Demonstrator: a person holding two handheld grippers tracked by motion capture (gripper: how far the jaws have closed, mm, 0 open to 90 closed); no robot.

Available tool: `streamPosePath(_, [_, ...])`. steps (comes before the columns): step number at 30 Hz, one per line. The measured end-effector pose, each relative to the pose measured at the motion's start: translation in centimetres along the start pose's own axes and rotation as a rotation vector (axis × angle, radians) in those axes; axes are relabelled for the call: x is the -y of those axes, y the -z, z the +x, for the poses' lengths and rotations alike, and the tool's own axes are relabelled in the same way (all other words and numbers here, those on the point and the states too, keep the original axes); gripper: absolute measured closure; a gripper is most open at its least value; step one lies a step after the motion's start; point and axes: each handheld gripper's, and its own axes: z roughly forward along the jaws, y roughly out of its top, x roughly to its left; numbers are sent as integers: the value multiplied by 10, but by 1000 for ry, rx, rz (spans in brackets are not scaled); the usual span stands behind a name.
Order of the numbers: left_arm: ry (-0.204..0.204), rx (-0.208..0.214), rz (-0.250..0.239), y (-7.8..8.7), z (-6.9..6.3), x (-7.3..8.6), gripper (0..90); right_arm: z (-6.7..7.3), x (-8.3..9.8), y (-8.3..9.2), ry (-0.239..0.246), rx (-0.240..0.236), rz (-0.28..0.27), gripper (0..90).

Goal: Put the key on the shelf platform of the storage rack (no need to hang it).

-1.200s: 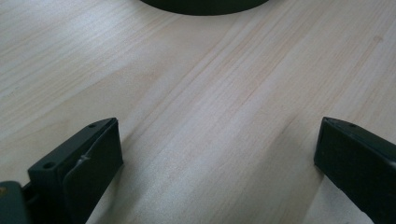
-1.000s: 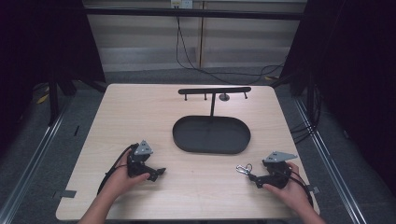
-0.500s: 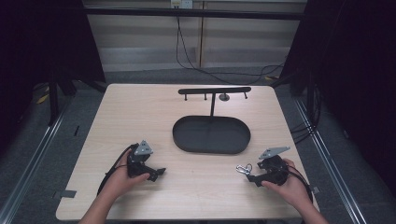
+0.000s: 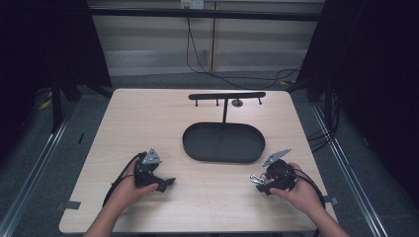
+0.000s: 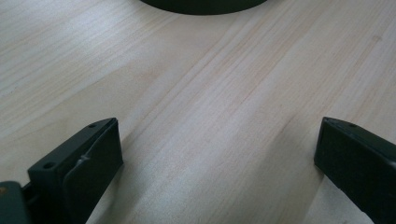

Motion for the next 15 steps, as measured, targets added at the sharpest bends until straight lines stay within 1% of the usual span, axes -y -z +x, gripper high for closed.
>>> streamPosePath(2, [1,1,1,0,0,0,6,0,-3,1,-3,-9,5,403])
streamPosePath(7, [0,0,0,0,0,0,6,-1,-10,2,3,-1,22,418])
streamPosePath(10, [0,0,0,0,0,0,6,0,-15,0,22,-5,42,430])
streamPosePath(15, [0,0,0,0,0,0,6,1,-19,-2,24,-10,63,437])
